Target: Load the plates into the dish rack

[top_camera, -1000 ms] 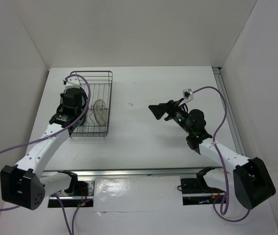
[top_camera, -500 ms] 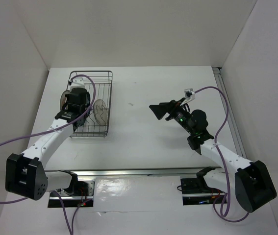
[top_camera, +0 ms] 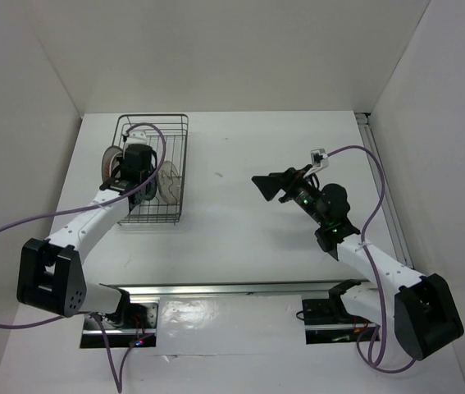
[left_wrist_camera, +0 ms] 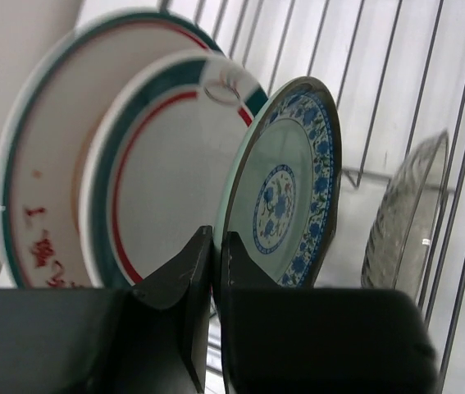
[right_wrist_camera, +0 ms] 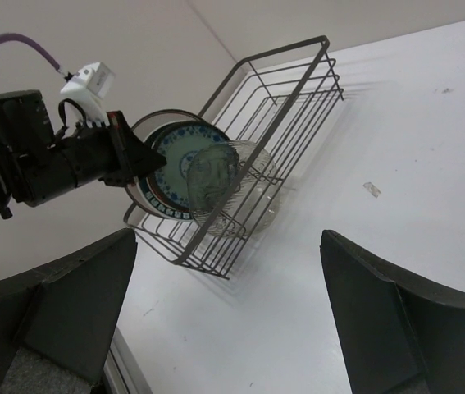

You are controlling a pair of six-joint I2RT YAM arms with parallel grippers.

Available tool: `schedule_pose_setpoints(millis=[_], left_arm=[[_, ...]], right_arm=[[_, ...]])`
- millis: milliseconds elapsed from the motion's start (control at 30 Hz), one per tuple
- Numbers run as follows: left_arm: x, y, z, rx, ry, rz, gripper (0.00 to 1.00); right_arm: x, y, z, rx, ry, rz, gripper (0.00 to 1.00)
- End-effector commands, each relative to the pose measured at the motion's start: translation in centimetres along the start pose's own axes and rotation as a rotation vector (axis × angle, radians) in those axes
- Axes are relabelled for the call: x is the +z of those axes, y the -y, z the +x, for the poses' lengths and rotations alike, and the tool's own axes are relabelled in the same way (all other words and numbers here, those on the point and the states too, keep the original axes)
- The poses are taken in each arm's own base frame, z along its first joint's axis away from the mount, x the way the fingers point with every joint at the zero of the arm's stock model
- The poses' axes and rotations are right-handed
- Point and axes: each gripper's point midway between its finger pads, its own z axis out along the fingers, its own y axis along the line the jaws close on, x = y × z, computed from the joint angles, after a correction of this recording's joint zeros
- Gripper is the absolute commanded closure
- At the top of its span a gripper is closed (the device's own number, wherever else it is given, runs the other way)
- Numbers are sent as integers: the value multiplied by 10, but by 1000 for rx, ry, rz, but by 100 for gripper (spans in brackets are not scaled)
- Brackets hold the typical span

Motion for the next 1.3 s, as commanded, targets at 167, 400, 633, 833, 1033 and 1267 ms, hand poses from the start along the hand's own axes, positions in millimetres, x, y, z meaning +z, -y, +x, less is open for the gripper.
schedule_pose_setpoints(millis=[167,400,633,833,1033,1267], left_arm=[[-10,2,0,-4,1,44,100],[-10,8,-2,-9,-9,74,31],[-90,-4,-73,-139,149,270,0],[-177,-12,-119,-278,330,515,0],[-242,-47,-136,-379,513,584,0],[-253,-67,-133,-398,582,540,0]], right_arm=[[0,-11,-17,-5,39,-30,0],[0,-14,-22,-16,42,-33,0],[7,22,-43,-143,-74,279,0],[-28,45,-69,-297,-169,631,0],[-78,19,-105,-365,-65,707,0],[-96,-1,-116,-373,-9,657,0]])
